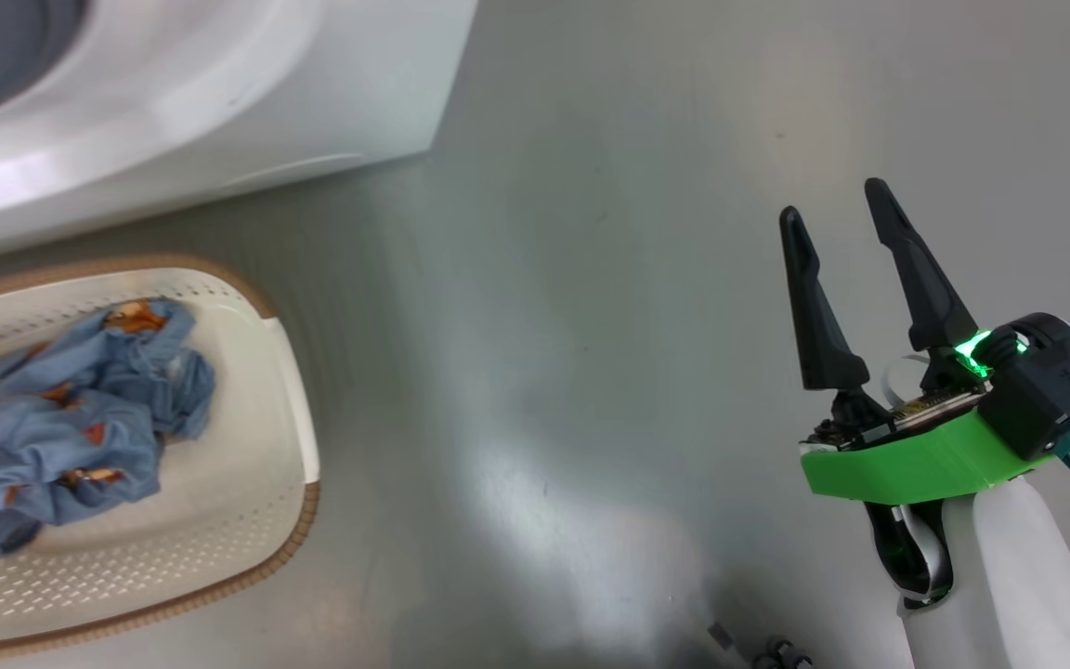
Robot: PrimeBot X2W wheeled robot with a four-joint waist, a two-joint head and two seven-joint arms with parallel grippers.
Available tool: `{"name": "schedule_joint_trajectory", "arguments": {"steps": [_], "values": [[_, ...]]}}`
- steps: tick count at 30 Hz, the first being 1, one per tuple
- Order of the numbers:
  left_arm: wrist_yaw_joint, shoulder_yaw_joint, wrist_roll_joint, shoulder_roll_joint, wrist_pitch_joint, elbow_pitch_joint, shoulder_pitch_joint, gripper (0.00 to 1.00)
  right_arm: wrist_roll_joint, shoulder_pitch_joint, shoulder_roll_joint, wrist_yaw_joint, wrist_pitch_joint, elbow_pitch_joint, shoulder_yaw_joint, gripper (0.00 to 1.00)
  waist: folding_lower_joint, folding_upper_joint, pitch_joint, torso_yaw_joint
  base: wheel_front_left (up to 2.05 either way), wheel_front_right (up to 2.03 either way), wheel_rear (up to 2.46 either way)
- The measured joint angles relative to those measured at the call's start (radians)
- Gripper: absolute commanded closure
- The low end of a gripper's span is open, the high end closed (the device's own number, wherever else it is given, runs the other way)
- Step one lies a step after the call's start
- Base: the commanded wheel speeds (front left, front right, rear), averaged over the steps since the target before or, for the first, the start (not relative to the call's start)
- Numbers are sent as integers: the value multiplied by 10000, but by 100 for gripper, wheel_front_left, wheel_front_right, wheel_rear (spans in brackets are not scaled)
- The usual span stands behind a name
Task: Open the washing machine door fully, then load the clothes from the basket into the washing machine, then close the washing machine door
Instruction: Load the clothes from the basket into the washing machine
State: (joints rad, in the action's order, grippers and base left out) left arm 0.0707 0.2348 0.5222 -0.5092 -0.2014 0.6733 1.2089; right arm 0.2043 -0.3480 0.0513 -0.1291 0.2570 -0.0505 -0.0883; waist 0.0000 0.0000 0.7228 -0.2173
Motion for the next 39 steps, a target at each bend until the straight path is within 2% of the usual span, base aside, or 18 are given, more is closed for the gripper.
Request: {"name": "schedule_joint_trajectory", "arguments": {"steps": [13, 14, 15, 22, 26, 32, 36, 39], "values": [[1590, 21, 6, 228, -305, -3990, -4664, 0, -384, 527, 2, 0, 0, 117, 353, 0, 0, 0, -1259, 625, 0, 0, 0], [1952, -38, 42, 343, -364, -4702, -5594, 0, -458, 645, 2, 0, 0, 142, 362, 0, 0, 0, -1487, 707, 0, 0, 0], [2127, -33, 19, 405, -380, -5049, -6056, 0, -462, 702, 2, 0, 0, 163, 370, 0, 0, 0, -1598, 749, 0, 0, 0], [2920, -4, 0, 769, -416, -6882, -8795, 0, -748, 1195, 48, 0, 0, 245, 483, 0, 0, 0, -2356, 1073, 0, 0, 0], [3139, 268, -109, 986, -477, -7471, -9881, 0, -800, 1543, 151, 0, 0, 353, 610, 0, 0, 0, -2812, 1287, 0, 0, 0], [3168, 456, -136, 1101, -479, -7764, -11177, 0, -838, 2054, 222, 0, 0, 462, 727, 0, 0, 0, -3545, 1608, 0, 0, 0], [3104, 652, -240, 1141, -479, -7735, -11776, 0, -890, 2497, 267, 0, -2, 525, 796, 0, 0, 0, -4055, 1816, 0, 0, 0], [2895, 775, -286, 1281, -481, -7634, -12108, 0, -953, 2805, 282, 0, -4, 554, 780, 0, 0, 0, -4441, 1958, 0, 0, 0]]}}
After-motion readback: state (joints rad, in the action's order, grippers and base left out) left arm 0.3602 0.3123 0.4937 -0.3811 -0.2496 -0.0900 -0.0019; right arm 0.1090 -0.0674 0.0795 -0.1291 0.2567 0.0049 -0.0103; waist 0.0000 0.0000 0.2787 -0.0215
